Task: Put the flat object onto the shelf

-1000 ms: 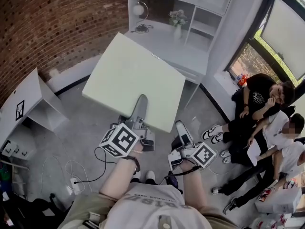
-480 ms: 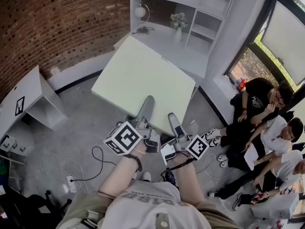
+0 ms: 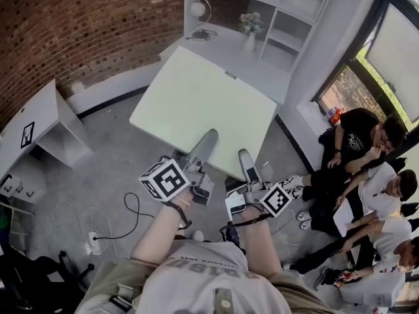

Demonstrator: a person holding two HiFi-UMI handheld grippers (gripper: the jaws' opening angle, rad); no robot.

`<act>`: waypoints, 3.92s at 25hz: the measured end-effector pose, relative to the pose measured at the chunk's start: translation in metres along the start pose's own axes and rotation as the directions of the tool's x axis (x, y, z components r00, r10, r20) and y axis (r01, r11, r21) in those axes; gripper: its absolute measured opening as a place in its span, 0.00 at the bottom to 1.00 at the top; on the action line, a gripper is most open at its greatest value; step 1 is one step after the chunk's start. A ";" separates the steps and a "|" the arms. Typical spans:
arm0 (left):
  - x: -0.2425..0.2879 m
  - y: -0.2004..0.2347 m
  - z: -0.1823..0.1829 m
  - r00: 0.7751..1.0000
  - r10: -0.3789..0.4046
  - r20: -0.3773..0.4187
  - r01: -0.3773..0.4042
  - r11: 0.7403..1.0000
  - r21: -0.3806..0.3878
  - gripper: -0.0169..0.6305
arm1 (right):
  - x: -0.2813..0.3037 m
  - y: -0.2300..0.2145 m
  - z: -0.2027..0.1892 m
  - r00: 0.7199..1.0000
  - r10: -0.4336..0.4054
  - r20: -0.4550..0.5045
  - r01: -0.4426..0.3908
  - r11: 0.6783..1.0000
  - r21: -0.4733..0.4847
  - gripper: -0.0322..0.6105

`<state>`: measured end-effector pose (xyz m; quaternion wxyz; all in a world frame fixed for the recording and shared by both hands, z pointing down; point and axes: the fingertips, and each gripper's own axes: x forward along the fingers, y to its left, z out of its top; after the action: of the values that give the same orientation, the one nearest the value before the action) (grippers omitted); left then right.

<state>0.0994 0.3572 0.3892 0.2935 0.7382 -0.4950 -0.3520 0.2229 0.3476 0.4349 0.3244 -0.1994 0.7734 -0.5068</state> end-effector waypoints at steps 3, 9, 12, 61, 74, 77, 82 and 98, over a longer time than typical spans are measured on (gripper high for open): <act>-0.003 0.005 -0.007 0.999 -0.015 -0.029 0.015 1.000 -0.001 0.66 | 0.002 0.001 0.011 1.000 0.022 0.006 -0.022 1.000 -0.018 0.58; -0.017 0.023 0.008 1.000 -0.013 0.013 0.013 1.000 -0.020 0.70 | 0.001 -0.005 0.019 0.999 0.025 0.021 -0.024 0.999 -0.026 0.57; -0.020 0.032 0.017 0.999 -0.011 0.044 0.014 0.998 -0.067 0.70 | 0.002 -0.009 0.023 0.999 0.032 0.016 -0.031 0.999 -0.040 0.57; 0.316 0.210 0.162 0.993 -0.121 -0.002 0.118 0.967 -0.224 0.58 | 0.329 -0.126 0.181 0.984 -0.141 0.108 0.170 0.927 -0.335 0.66; 0.427 0.217 0.165 0.988 -0.151 0.019 0.152 0.972 -0.181 0.58 | 0.388 -0.148 0.276 0.991 -0.103 0.089 0.130 0.915 -0.381 0.66; 0.451 0.216 0.170 0.987 -0.158 0.035 0.162 0.972 -0.171 0.58 | 0.407 -0.152 0.296 0.993 -0.089 0.075 0.111 0.916 -0.385 0.66; 0.490 0.222 0.175 0.986 -0.158 0.055 0.165 0.973 -0.164 0.58 | 0.434 -0.161 0.328 0.996 -0.069 0.055 0.085 0.914 -0.396 0.66; 0.568 0.251 0.187 0.987 -0.147 0.061 0.155 0.977 -0.147 0.58 | 0.495 -0.195 0.381 0.998 -0.050 0.026 0.056 0.915 -0.399 0.67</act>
<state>-0.0348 -0.2758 0.3473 0.3087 0.7402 -0.4165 -0.4282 0.1357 -0.2965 0.3593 0.2691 -0.2861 0.8523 -0.3455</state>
